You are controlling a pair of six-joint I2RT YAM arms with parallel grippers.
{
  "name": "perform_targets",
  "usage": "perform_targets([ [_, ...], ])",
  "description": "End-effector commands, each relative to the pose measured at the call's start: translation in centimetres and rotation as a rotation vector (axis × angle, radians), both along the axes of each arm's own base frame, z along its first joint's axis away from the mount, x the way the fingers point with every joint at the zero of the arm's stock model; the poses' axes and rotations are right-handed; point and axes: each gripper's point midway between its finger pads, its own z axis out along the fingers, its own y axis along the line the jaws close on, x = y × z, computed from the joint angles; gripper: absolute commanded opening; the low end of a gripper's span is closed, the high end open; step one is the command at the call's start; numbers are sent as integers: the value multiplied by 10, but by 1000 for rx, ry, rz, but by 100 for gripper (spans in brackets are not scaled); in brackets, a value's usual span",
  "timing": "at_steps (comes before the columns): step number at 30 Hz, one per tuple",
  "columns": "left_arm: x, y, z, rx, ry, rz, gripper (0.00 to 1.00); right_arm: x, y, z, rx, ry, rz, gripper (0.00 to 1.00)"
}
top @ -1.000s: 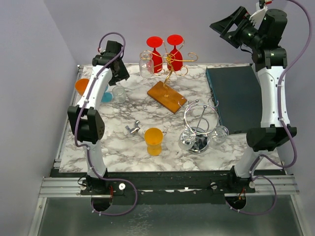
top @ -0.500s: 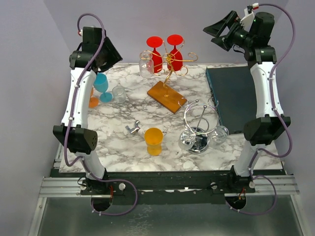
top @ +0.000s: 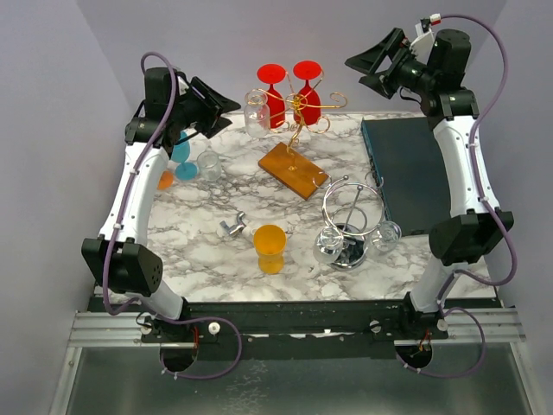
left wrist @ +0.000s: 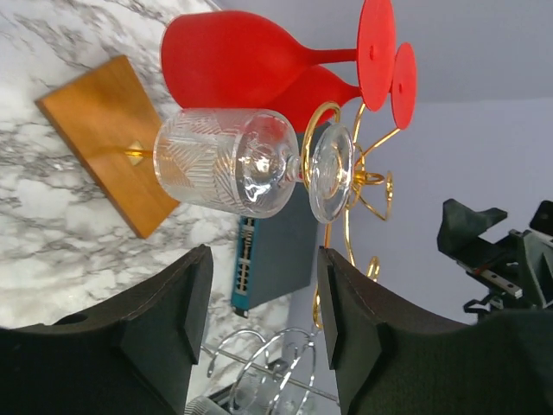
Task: Take the wine glass off the wine glass rack
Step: Pick up the wine glass from the wine rack.
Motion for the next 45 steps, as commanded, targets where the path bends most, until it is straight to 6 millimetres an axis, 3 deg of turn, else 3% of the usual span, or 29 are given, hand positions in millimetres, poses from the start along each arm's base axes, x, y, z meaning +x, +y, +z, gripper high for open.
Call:
perform_targets([
  [1,-1,-24,29,-207,-77,-71,56,-16,5,26,16,-72,12,100],
  [6,1,-35,25,-247,-78,-98,54,-21,7,27,17,-76,13,100],
  [11,6,-36,27,-265,-96,-99,52,-24,7,28,18,-80,10,100],
  [22,23,-40,13,-276,-65,-101,45,-30,4,36,8,-99,-10,100],
  [45,39,-50,12,-300,-59,-123,30,-31,-1,36,-5,-105,-42,100],
])
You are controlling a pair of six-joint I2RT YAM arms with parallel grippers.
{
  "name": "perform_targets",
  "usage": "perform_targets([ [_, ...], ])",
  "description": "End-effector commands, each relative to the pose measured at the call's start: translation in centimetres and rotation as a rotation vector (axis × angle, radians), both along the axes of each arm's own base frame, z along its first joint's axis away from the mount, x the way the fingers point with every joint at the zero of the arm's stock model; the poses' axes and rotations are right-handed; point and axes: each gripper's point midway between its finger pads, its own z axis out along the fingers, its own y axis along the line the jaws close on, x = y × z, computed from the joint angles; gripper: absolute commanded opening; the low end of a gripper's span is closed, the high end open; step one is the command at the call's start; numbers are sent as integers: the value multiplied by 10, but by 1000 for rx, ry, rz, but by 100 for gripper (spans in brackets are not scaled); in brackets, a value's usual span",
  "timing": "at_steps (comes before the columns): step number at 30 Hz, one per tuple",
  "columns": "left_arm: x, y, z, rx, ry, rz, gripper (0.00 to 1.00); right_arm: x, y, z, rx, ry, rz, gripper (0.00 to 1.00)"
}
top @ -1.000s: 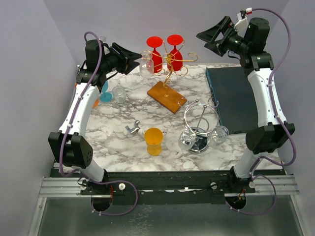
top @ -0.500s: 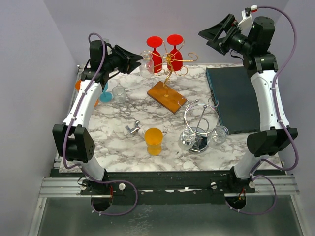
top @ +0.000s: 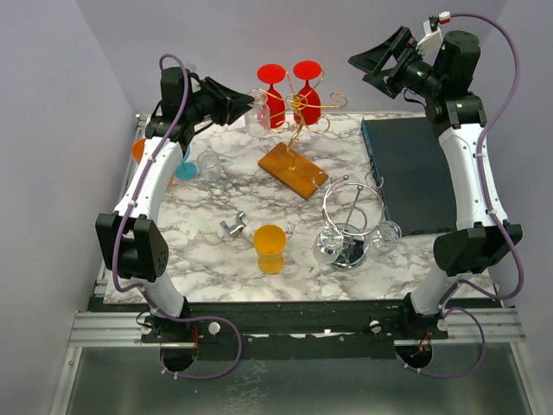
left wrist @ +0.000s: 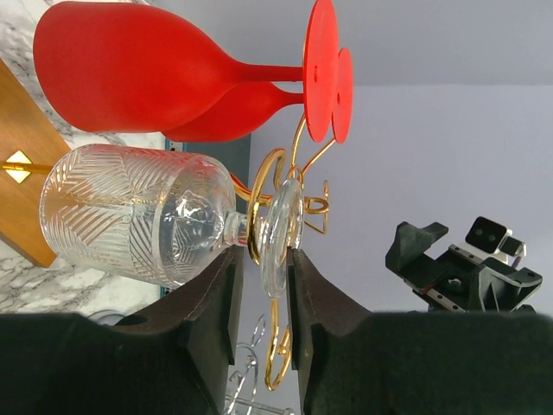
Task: Take the wine glass off the wine glass rack
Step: Pick up the wine glass from the wine rack.
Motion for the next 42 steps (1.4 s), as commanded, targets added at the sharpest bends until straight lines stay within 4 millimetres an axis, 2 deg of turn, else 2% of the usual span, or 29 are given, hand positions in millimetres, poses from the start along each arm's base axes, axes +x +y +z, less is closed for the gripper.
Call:
perform_targets([
  [1,1,-5,14,-19,-36,-25,29,-6,-3,13,-12,-46,-23,100],
  [3,0,-5,15,-21,-37,-26,24,-6,-3,12,-13,-45,-24,100],
  [8,-2,-6,19,-30,-40,-34,24,-6,-4,12,-16,-45,-31,100],
  [11,-3,-7,21,-37,-39,-41,27,-6,-4,12,-16,-48,-33,100],
  [14,-4,-8,22,-40,-38,-52,35,-6,-4,11,-17,-46,-33,100],
  [23,-10,-8,29,-45,-52,-56,36,-6,-5,11,-17,-47,-42,100],
  [40,-13,-10,30,-57,-41,-77,29,-4,-6,12,-12,-48,-48,100],
  [42,-15,-11,28,-57,-37,-78,37,-5,-6,13,-12,-50,-48,100],
])
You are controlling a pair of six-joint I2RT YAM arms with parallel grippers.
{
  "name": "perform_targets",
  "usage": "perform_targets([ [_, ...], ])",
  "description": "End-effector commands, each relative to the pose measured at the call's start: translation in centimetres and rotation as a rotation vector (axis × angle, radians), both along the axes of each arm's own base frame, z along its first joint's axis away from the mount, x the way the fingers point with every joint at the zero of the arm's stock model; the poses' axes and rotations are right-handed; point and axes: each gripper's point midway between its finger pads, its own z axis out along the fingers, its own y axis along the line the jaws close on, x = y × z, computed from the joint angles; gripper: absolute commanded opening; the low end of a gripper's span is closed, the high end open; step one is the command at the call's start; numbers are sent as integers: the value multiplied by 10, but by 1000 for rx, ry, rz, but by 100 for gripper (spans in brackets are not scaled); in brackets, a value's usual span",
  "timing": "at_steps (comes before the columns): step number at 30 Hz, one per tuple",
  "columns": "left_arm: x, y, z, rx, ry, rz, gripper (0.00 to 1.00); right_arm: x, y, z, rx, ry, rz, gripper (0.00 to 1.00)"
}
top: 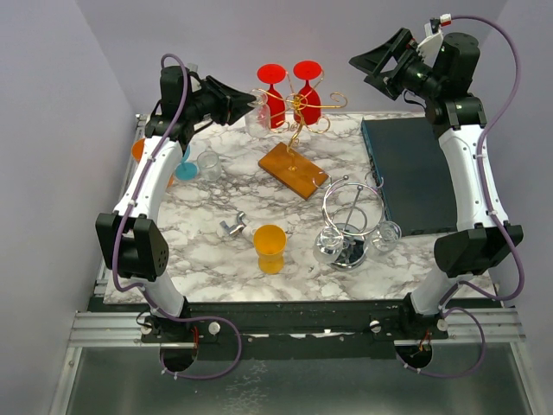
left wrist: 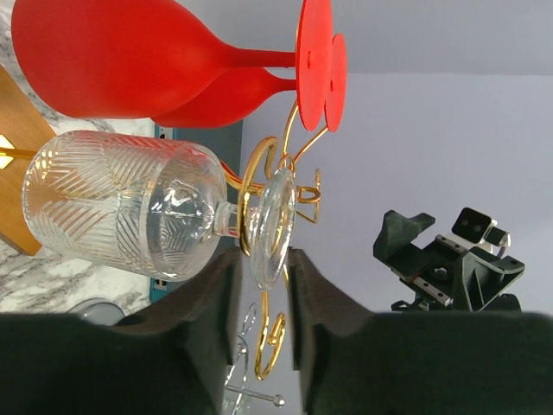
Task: Take the wine glass off the wine glass rack
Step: Pick up the wine glass from the wine rack.
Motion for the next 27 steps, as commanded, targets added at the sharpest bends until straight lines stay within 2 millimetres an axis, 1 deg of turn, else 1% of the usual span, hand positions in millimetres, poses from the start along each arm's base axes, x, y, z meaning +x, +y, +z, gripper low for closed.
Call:
perform_targets([
  [1,-12,-5,25,-30,-55,-43,39,-7,-2,17,-8,-59,-17,100],
  [3,-14,-5,25,-30,-56,-42,40,-7,-2,17,-7,-60,-19,100],
  [7,-16,-5,28,-32,-61,-43,39,-8,-1,17,-2,-56,-15,100],
  [14,-16,-5,31,-37,-64,-45,31,-10,-3,19,-2,-60,-24,100],
  [19,-16,-5,29,-39,-57,-44,27,-10,-2,18,3,-57,-20,100],
  [27,-17,-4,29,-40,-55,-41,12,-12,-2,19,5,-59,-20,100],
])
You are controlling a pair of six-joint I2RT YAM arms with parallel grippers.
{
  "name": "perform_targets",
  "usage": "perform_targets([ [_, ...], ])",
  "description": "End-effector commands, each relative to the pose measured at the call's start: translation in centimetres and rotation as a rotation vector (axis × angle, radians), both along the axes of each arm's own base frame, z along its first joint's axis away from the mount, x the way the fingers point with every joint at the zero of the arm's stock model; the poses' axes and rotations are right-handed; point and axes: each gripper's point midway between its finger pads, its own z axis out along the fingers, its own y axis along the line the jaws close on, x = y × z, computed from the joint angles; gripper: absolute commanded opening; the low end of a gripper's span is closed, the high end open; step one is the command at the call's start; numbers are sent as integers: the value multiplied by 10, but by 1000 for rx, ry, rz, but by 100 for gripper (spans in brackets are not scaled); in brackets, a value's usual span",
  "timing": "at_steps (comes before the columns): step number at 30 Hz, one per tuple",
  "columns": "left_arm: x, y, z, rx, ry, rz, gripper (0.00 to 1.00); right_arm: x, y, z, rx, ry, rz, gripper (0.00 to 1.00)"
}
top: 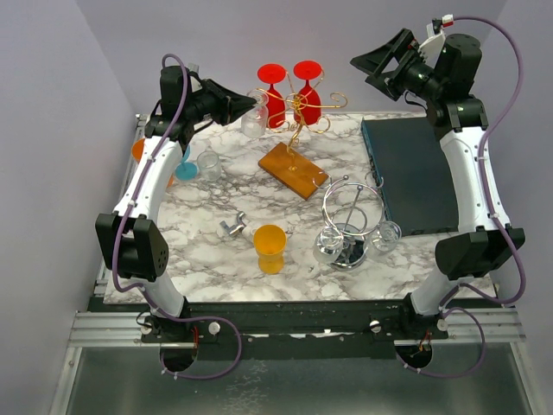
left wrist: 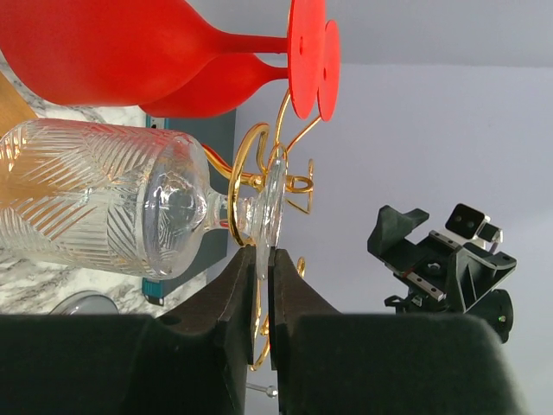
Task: Take the wine glass off the wine glass rack
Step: Pick up the wine glass from the wine rack.
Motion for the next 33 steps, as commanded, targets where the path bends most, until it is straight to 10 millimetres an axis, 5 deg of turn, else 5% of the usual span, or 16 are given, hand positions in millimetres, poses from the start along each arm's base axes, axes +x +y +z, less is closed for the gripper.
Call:
perform_targets([
  [1,-13,-1,26,-20,-63,-19,11,-9,0,17,6,-55,-7,100],
  [6,-13,-2,25,-22,-60,-19,0,-9,0,16,5,-52,-9,100],
  [33,-25,-3,52,-117,-105,-57,0,-8,-1,15,3,-55,-15,100],
])
